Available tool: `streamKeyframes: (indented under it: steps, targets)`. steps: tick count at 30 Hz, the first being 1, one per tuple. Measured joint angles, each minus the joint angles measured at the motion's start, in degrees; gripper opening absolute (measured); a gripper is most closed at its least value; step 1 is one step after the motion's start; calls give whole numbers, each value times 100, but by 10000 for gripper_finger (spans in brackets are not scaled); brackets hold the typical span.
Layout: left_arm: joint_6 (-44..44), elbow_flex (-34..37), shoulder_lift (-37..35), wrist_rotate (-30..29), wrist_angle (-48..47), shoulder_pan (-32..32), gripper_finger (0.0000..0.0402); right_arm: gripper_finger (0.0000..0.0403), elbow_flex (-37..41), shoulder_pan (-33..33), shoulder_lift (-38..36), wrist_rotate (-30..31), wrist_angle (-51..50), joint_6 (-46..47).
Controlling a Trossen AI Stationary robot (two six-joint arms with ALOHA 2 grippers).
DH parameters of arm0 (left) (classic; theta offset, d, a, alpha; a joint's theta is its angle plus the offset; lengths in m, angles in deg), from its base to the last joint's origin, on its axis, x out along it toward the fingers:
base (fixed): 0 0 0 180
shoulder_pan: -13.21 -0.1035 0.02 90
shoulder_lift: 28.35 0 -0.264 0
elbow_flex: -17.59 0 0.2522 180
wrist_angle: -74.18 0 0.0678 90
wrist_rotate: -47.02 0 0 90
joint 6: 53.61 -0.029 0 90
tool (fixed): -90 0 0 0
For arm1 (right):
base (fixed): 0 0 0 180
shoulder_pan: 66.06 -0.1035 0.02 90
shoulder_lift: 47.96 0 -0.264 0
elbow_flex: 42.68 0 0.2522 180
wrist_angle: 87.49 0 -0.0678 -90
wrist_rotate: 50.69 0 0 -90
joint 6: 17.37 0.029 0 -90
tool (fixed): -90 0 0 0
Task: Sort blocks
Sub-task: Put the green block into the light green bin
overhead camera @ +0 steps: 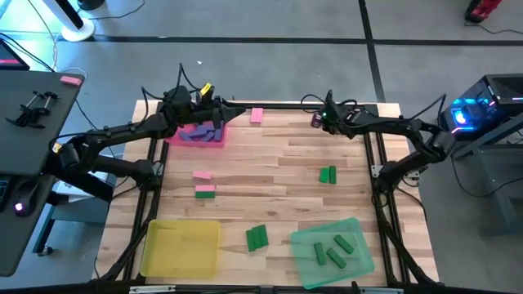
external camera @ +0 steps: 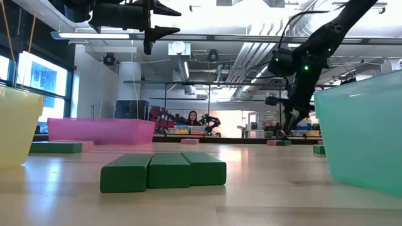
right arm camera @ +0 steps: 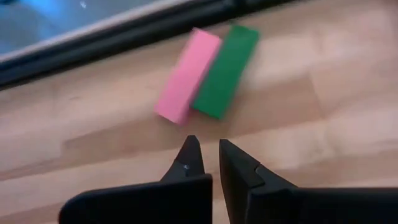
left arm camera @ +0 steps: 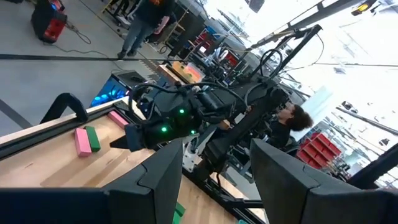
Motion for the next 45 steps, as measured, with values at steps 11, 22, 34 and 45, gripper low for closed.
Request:
streamKeyframes:
  steps: [11, 22, 34, 45]
  targets:
    - [-331, 2, 0, -326, -26, -11, 177, 0, -1, 365, 834, -131, 560, 123]
    - [-301, 2, 0, -323, -46, -11, 177, 0, -1, 367, 522, 29, 630, 165]
    - [-585, 3, 0, -350, -66, -11, 177, 0, -1, 785, 869, -209, 1049, -30]
    - [-598, 4, -1, -361, -267, -11, 177, 0, -2, 869, 934, -258, 1129, -20]
